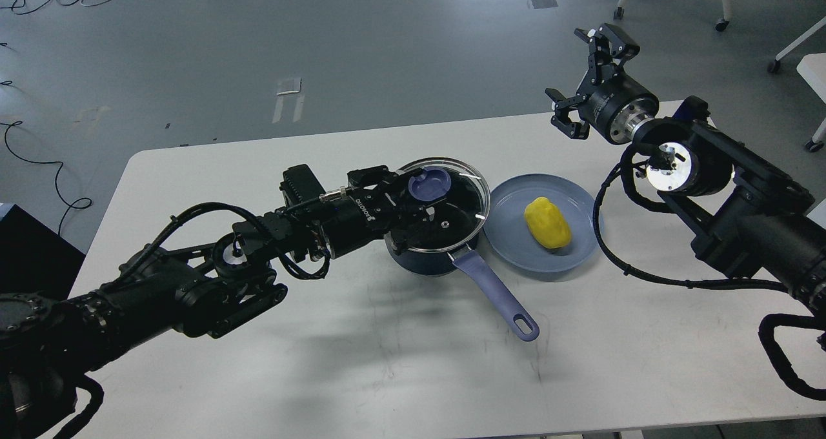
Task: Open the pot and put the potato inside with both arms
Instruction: 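Close the left gripper on the purple lid knob, then lift the glass lid off the pot with the left gripper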
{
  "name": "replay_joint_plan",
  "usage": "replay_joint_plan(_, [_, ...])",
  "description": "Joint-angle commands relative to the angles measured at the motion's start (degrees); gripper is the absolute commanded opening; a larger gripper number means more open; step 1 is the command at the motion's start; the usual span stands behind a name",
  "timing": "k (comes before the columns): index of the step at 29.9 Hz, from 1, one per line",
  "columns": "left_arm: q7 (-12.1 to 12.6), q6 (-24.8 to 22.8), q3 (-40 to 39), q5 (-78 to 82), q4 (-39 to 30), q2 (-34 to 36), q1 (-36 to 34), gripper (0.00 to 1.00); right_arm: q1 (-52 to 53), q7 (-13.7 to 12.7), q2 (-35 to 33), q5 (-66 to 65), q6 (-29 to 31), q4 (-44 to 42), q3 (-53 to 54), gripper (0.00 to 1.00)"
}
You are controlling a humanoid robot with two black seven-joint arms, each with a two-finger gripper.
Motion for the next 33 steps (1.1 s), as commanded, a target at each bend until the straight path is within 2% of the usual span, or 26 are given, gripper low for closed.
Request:
replay_joint_plan(1, [0.0, 0.0, -0.3, -0.1, -0.2, 0.7, -0.1, 0.45, 0.0, 0.0, 0.0, 0.0, 0.0, 0.1, -0.1, 1.0])
replay_joint_plan(15, [0.0, 0.0, -0.4, -3.9, -0.3, 2.6, -2.0, 0.45, 0.4, 0.0, -0.1, 0.0, 0.1, 0.0, 0.0, 1.0])
replay_joint_plan(26, [0.0, 0.0, -0.4, -4.0, -1.3, 6.8, -1.9, 0.45, 1.0, 0.0, -0.1, 0.0, -0.1, 0.0, -0.2, 1.0])
replay_joint_plan(33, [0.0, 0.0, -0.4, -6.4, -4.9, 12.7, -1.6, 0.45, 1.0, 0.0, -0.6, 0.0, -0.1, 0.1, -0.2, 1.0])
